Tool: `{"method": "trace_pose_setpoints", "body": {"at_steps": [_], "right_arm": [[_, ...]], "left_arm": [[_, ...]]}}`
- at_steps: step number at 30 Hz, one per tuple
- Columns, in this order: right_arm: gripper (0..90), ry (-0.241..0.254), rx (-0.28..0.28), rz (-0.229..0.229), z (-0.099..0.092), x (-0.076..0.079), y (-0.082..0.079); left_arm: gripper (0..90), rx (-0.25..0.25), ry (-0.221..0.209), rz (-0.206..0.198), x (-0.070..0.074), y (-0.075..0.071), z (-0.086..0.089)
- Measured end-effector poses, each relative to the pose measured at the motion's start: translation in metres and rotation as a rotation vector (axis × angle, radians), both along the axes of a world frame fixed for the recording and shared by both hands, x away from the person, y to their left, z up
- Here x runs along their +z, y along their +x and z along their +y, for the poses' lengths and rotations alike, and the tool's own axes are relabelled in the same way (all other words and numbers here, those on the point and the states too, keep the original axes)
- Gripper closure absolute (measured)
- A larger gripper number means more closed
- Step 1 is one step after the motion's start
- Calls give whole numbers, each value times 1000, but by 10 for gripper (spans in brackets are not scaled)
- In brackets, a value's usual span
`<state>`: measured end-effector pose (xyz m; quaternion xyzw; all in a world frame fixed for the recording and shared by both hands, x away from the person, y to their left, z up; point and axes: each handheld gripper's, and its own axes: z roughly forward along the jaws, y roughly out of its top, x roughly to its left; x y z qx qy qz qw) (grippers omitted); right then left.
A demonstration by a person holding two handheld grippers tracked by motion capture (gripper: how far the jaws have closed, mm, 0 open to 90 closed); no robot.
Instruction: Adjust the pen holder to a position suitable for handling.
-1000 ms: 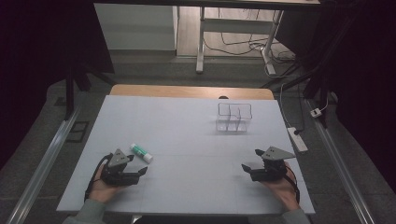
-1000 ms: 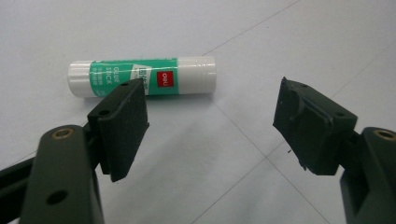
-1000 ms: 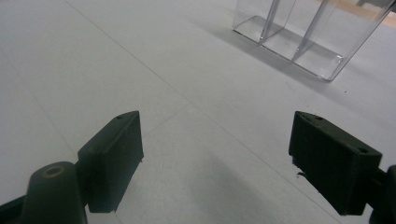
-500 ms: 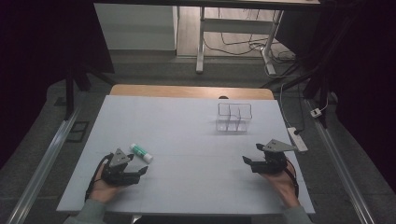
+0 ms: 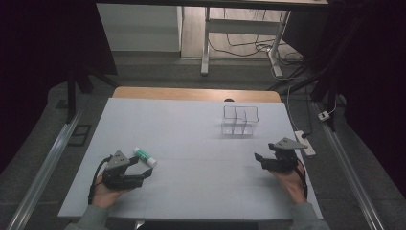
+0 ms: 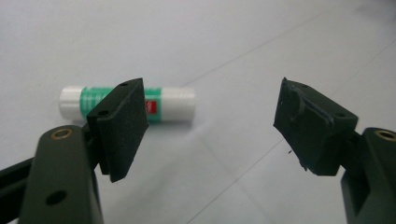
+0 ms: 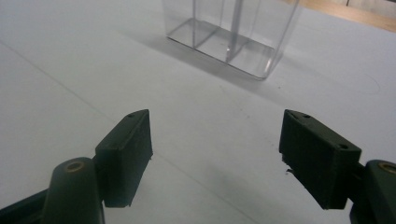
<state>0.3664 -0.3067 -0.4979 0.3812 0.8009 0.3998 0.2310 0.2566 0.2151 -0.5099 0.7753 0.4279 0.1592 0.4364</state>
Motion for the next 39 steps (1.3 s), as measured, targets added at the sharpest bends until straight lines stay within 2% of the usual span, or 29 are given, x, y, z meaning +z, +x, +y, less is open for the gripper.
{"method": "trace_pose_setpoints", "body": {"at_steps": [3,4,6,7,9,11,16,19,24,28,31,33,35,39], "right_arm": [[261,4,-14,9,-1,-1,6],[268,4,-23,8,-2,-1,11],[272,1,-34,10,-4,1,17],[276,6,-42,8,-5,2,19],[281,10,-59,11,-7,3,26],[290,27,-77,11,-9,4,32],[314,23,-105,12,-10,5,46],[330,29,-111,13,-10,6,53],[376,9,-119,18,-6,9,63],[424,26,-134,19,-6,9,69],[466,1,-138,17,-3,10,74],[509,-7,-144,10,-2,11,77],[557,-24,-165,15,-1,11,80],[723,-25,-162,11,3,11,87]], "left_arm": [[263,-6,16,-7,1,-1,-4],[264,-3,50,-4,-2,0,-6],[263,-1,59,1,-4,1,-6],[265,7,87,2,-7,2,-5],[266,11,93,7,-9,3,-4],[274,18,138,-3,-12,3,-2],[274,13,120,-6,-13,4,0],[273,9,124,-3,-14,4,-1],[274,7,133,-1,-15,5,-2],[273,8,141,-3,-16,5,-2],[270,6,145,0,-18,6,-3],[270,4,143,2,-17,6,-4],[268,4,113,16,-16,6,-3],[267,8,121,18,-16,7,-4]]}}
